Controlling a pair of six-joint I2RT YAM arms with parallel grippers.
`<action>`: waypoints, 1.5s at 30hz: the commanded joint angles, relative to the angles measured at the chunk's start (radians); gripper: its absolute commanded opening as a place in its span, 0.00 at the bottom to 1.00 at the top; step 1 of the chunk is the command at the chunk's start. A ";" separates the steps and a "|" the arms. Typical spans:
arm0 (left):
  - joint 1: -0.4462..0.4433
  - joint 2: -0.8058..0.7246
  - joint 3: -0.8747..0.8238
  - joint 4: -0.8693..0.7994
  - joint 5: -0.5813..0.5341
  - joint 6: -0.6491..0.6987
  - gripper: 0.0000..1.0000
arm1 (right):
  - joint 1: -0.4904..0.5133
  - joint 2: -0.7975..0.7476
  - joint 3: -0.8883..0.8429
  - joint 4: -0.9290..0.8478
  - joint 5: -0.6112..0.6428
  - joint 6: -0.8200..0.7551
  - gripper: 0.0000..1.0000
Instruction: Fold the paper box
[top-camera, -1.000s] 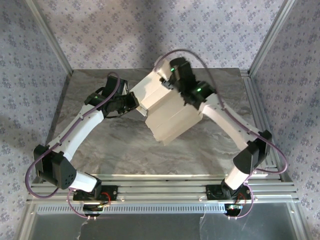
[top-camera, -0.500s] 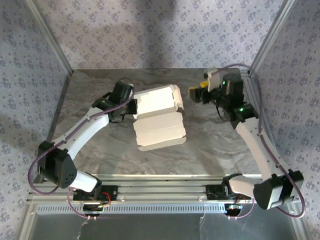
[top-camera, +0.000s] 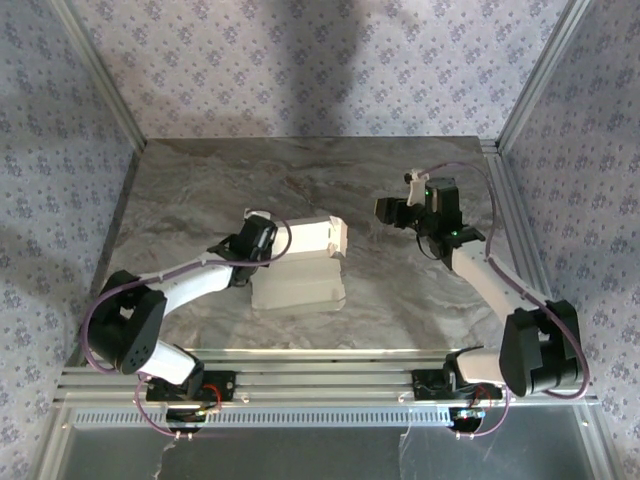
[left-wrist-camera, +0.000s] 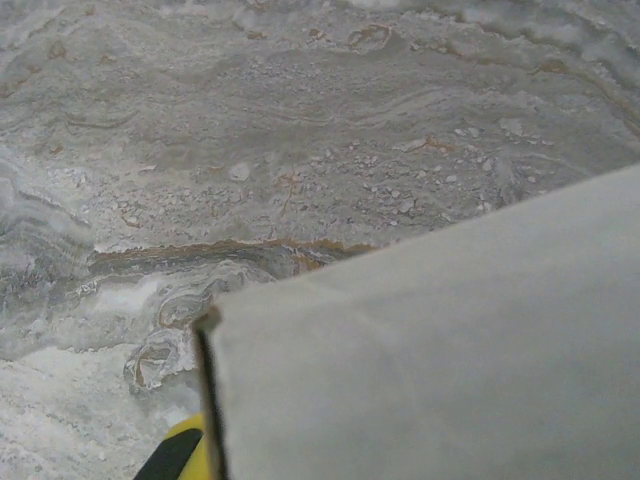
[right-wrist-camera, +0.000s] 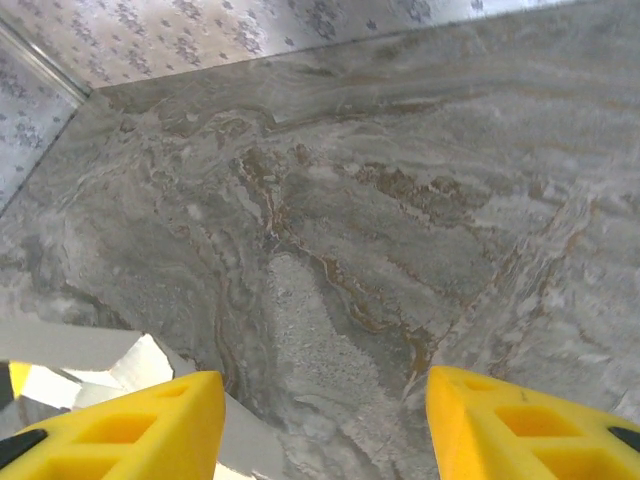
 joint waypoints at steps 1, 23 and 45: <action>-0.030 -0.014 -0.057 0.133 -0.117 -0.029 0.00 | 0.016 0.039 0.017 -0.001 0.042 0.192 0.55; -0.145 0.036 -0.160 0.230 -0.350 -0.093 0.00 | 0.081 0.541 0.652 -0.631 -0.120 1.005 0.55; -0.132 0.087 -0.119 0.223 -0.190 0.044 0.00 | -0.064 0.298 0.139 -0.033 -0.219 0.088 0.51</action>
